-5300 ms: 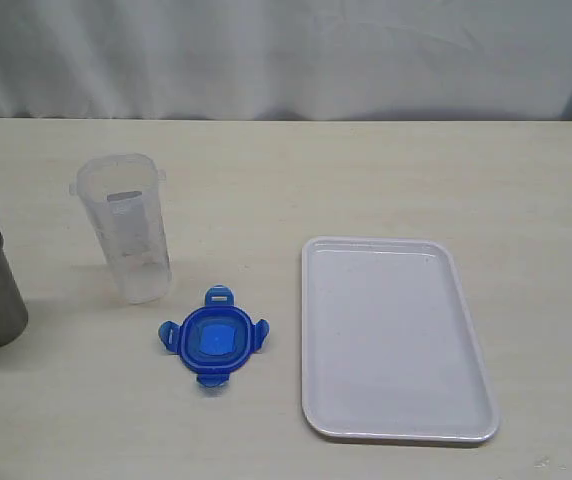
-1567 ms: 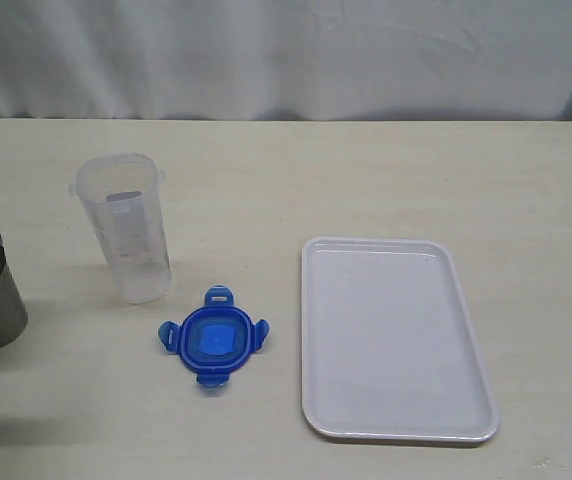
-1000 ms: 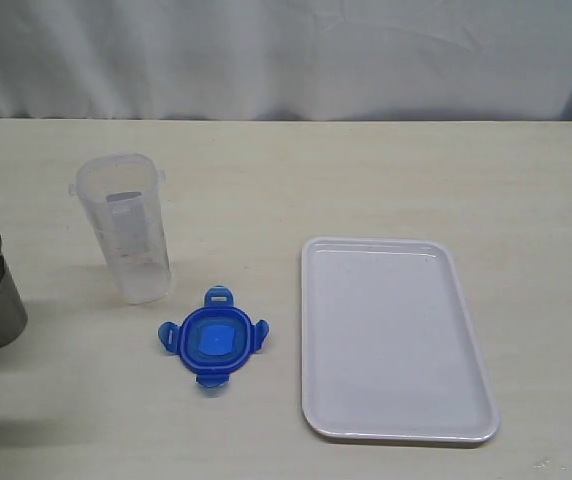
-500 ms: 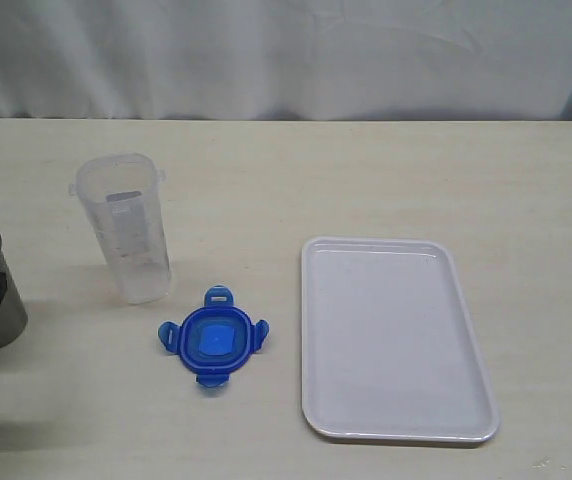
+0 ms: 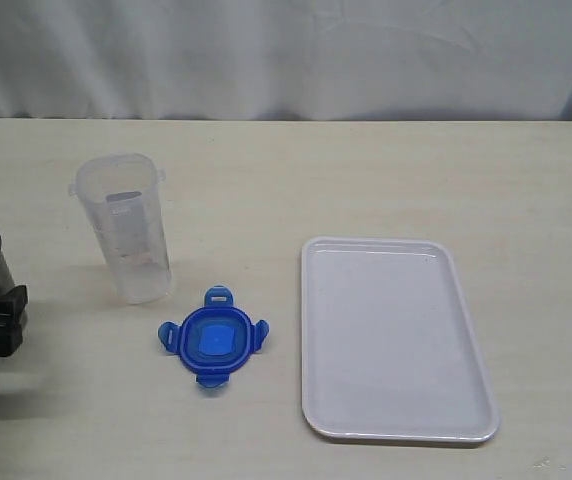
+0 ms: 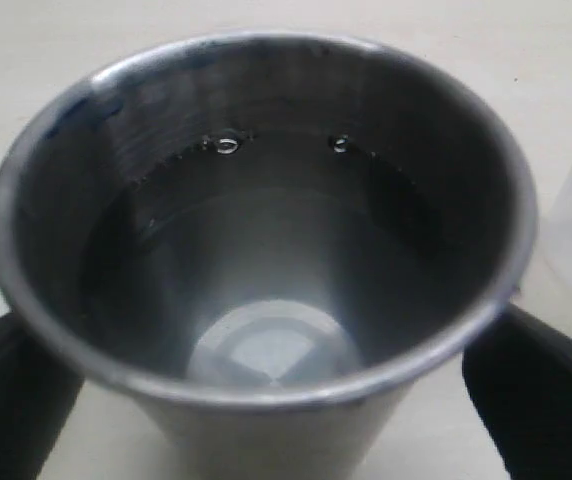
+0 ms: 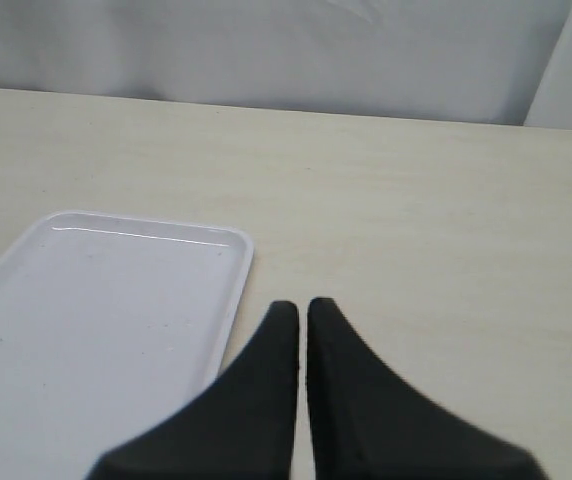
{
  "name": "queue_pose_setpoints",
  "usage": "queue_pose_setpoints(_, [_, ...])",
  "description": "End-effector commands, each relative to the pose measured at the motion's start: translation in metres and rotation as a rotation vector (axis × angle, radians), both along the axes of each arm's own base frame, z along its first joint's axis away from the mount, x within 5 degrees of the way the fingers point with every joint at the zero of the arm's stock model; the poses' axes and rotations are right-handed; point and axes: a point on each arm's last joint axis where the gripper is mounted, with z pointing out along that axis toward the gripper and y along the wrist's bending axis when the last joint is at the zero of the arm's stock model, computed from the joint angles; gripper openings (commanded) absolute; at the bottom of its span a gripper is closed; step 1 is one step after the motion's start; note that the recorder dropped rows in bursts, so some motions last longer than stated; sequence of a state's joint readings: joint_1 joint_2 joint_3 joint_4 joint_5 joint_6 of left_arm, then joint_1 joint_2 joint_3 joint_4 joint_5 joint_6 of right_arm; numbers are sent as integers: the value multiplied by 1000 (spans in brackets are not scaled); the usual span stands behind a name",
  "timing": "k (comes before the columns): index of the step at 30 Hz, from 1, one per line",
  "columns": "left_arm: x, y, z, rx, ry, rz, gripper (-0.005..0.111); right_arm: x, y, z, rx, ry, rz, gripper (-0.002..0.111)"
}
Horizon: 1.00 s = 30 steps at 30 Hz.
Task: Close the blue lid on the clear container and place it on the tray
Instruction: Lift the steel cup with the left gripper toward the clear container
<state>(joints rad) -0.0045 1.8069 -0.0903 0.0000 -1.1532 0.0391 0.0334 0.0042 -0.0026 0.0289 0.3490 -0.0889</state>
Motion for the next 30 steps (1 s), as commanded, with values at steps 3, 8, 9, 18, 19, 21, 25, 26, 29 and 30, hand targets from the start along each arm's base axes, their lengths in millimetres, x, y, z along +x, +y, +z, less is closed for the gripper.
queue_pose_setpoints(3, [2, -1, 1, -10, -16, 9, 105, 0, 0, 0, -9, -5, 3, 4])
queue_pose_setpoints(8, [3, -1, 2, -10, -37, 7, 105, 0, 0, 0, -9, -5, 3, 4])
queue_pose_setpoints(9, [3, -1, 3, -10, -45, 8, 105, 0, 0, 0, -9, -5, 3, 4])
queue_pose_setpoints(18, [3, 0, 4, -11, -55, 13, 105, 0, 0, 0, -9, -5, 3, 4])
queue_pose_setpoints(19, [3, 0, 4, -11, -57, 14, 105, 0, 0, 0, -9, -5, 3, 4])
queue_pose_setpoints(21, [4, 0, 5, -11, -66, 11, 105, 0, 0, 0, -9, -5, 3, 4])
queue_pose_setpoints(25, [4, -2, 5, -21, -68, -9, 105, 0, 0, 0, -9, -5, 3, 4])
queue_pose_setpoints(26, [8, -2, 4, -20, -53, -9, 105, 0, 0, 0, -9, -5, 3, 4])
queue_pose_setpoints(29, [21, -5, -1, -17, 29, -44, 105, 0, 0, 0, -9, -5, 3, 4])
queue_pose_setpoints(30, [26, -6, -1, -16, 33, -48, 105, 0, 0, 0, -9, -5, 3, 4])
